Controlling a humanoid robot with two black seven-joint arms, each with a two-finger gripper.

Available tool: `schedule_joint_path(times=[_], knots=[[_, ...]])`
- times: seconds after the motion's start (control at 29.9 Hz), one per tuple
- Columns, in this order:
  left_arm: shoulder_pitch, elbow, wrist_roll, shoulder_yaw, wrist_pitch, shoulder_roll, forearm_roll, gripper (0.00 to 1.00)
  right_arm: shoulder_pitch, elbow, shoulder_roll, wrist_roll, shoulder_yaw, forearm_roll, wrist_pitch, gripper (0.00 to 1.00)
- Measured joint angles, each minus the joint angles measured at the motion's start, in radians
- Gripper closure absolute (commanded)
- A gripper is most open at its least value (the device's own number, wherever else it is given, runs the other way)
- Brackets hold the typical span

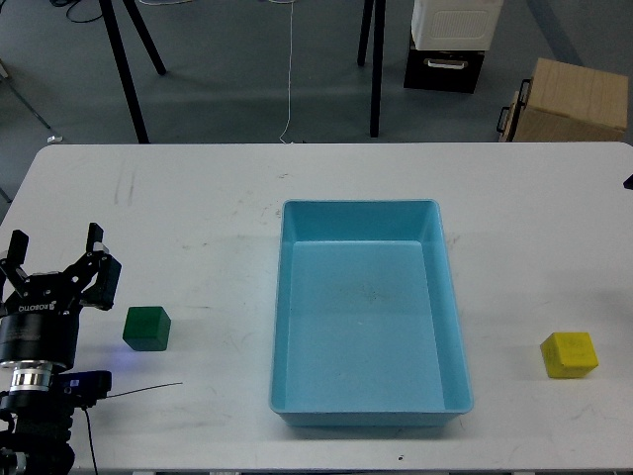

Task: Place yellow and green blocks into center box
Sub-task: 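Move the right gripper down onto the yellow cube and grasp it, then lift the yellow cube with the right gripper and release it into the tray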

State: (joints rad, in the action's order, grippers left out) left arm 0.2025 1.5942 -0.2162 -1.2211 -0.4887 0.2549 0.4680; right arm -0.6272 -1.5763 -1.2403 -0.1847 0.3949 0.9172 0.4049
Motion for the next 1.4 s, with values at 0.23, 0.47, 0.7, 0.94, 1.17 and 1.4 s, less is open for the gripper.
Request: schedule_joint_path(times=[0.23, 0.47, 0.7, 0.94, 1.17, 1.4], knots=[[-0.006, -0.031, 0.0, 0.0, 0.0, -0.001, 0.0, 0.0, -0.05, -0.034, 0.009, -0.006, -0.1, 0.084, 0.075, 0.0], [-0.008, -0.054, 0.0, 0.002, 0.0, -0.006, 0.0, 0.0, -0.06, -0.034, 0.073, -0.006, -0.147, 0.116, 0.084, 0.0], [-0.008, -0.073, 0.0, 0.002, 0.0, -0.008, 0.0, 0.0, -0.09, -0.026, 0.125, -0.004, -0.188, 0.117, 0.084, 0.0], [-0.008, -0.085, 0.0, 0.002, 0.0, -0.014, 0.0, 0.0, -0.185, 0.011, 0.182, -0.007, -0.318, 0.119, 0.084, 0.0], [-0.009, -0.098, 0.0, 0.002, 0.0, -0.017, 0.0, 0.0, -0.219, 0.035, 0.212, -0.028, -0.357, 0.118, 0.084, 0.41], [-0.008, -0.105, 0.0, 0.002, 0.0, -0.019, 0.0, 0.0, -0.219, 0.035, 0.212, -0.061, -0.372, 0.145, 0.081, 1.0]])
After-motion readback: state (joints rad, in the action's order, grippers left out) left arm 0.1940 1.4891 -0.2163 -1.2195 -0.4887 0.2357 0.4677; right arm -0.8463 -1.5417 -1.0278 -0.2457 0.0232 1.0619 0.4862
